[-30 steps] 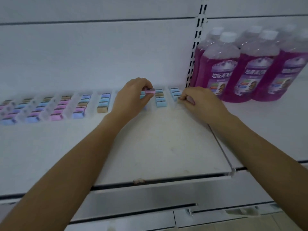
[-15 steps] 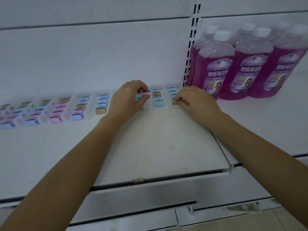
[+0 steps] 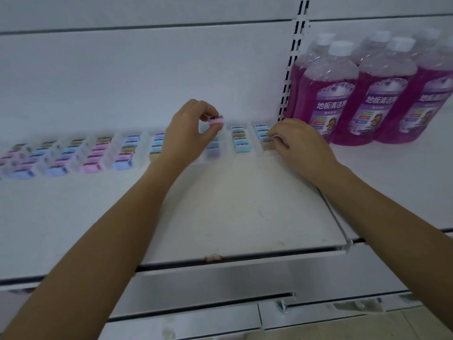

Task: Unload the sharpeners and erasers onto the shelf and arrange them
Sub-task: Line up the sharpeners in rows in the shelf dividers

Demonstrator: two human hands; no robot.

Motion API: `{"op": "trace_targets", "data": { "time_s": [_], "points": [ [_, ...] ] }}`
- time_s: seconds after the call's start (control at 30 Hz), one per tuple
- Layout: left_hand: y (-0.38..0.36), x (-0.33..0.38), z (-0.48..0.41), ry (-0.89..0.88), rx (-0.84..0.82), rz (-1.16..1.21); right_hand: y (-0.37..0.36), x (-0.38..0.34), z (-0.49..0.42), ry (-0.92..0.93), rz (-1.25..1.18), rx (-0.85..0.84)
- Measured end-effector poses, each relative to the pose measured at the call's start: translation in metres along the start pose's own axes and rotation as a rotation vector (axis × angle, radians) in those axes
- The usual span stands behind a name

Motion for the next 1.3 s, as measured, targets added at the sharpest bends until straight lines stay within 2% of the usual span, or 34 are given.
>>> {"op": "trace_targets", "data": {
  "time_s": [0.17,0.4,0.57,0.67,0.8,0.97,1.3],
  "points": [
    [0.042,-0.026,-0.005,-0.001,0.04,0.038,0.008,-0.027,-0.016,0.125,-0.039,0.066],
    [0.083,-0.074,0.023,0.028,-0.014,0.04,-0.025,-0.104,-0.064,0.128,-0.209,0.051],
    [0.088,-0.078,0.032,-0.092,-0.219,-0.048,-0.056,-0.134,-0.065,0.154,-0.224,0.112],
    [0.089,-0.075,0.036,-0.119,-0.275,-0.084,-0.067,-0.137,-0.057,0.214,-0.199,0.102],
    [0.086,-0.075,0.04,-0.107,-0.314,-0.26,-0.07,-0.136,-0.053,0.235,-0.185,0.088],
    [0.082,-0.078,0.041,-0.073,-0.353,-0.287,-0.072,-0.134,-0.052,0.247,-0.209,0.074],
    [0.08,-0.074,0.042,-0.06,-0.302,-0.328,-0.074,-0.132,-0.051,0.233,-0.213,0.064]
  ]
}}
Point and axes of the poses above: each hand's wrist, its own z-axis away from the middle knuckle, its own y-axis out of the back of the hand, x = y × z, the point moved 2 cm from there along -z, towards the middle knuckle, and after that the axes turned 6 degrees about y, right-handed, at the moved point
